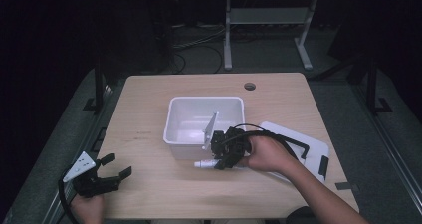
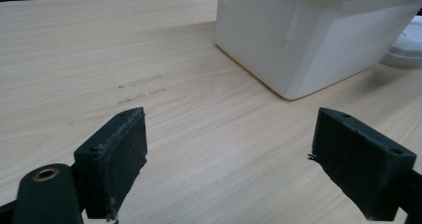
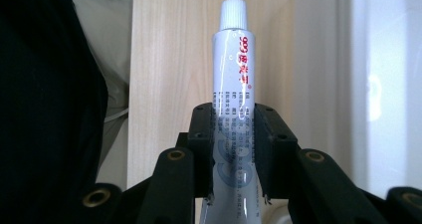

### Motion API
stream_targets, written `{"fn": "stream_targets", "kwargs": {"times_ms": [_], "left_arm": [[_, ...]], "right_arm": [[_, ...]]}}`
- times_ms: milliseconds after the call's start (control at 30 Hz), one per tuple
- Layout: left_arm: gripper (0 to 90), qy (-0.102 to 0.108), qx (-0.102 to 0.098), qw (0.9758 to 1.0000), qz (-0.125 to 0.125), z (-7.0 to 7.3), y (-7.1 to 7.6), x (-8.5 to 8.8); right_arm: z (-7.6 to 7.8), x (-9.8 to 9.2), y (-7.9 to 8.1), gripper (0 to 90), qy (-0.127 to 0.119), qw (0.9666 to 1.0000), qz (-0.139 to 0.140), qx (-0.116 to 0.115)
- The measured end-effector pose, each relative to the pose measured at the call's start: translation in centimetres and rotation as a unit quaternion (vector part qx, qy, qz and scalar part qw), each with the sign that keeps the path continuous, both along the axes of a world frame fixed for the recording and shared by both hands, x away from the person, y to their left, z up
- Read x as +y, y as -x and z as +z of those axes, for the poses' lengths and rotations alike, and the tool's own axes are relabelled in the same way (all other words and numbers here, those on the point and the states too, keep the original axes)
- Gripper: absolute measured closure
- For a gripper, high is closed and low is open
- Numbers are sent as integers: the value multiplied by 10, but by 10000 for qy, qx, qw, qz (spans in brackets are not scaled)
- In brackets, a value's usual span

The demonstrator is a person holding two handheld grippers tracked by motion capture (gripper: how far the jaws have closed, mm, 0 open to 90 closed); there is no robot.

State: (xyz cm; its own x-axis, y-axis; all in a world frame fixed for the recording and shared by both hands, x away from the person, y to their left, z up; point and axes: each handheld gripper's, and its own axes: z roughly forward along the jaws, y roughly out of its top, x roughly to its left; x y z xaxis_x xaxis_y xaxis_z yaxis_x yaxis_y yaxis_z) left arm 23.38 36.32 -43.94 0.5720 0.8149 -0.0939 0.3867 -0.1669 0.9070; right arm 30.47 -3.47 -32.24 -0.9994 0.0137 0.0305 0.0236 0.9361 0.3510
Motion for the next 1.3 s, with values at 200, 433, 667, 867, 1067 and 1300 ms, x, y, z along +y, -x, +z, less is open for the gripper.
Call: {"fn": "stream_targets", "kwargs": {"times_ms": [200, 433, 667, 867, 1067, 1300], "left_arm": [[134, -2, -4, 10000, -3, 0, 0, 0], [134, 15, 5, 10000, 7, 0, 0, 1], [134, 12, 8, 10000, 3, -1, 0, 1], [134, 27, 13, 10000, 2, -1, -1, 1], [134, 28, 6, 10000, 1, -1, -1, 1], [134, 19, 0, 10000, -8, 0, 0, 1]], "right_arm": [[15, 4, -6, 714, 41, 10000, 13, -83], [26, 6, -17, 714, 3, 9999, -26, -162], [33, 7, -29, 714, -65, 9997, -93, -203], [36, 8, -36, 714, -101, 9996, -143, -214], [34, 9, -47, 714, -78, 9995, -201, -229], [28, 8, -59, 714, -70, 9993, -293, -215]]}}
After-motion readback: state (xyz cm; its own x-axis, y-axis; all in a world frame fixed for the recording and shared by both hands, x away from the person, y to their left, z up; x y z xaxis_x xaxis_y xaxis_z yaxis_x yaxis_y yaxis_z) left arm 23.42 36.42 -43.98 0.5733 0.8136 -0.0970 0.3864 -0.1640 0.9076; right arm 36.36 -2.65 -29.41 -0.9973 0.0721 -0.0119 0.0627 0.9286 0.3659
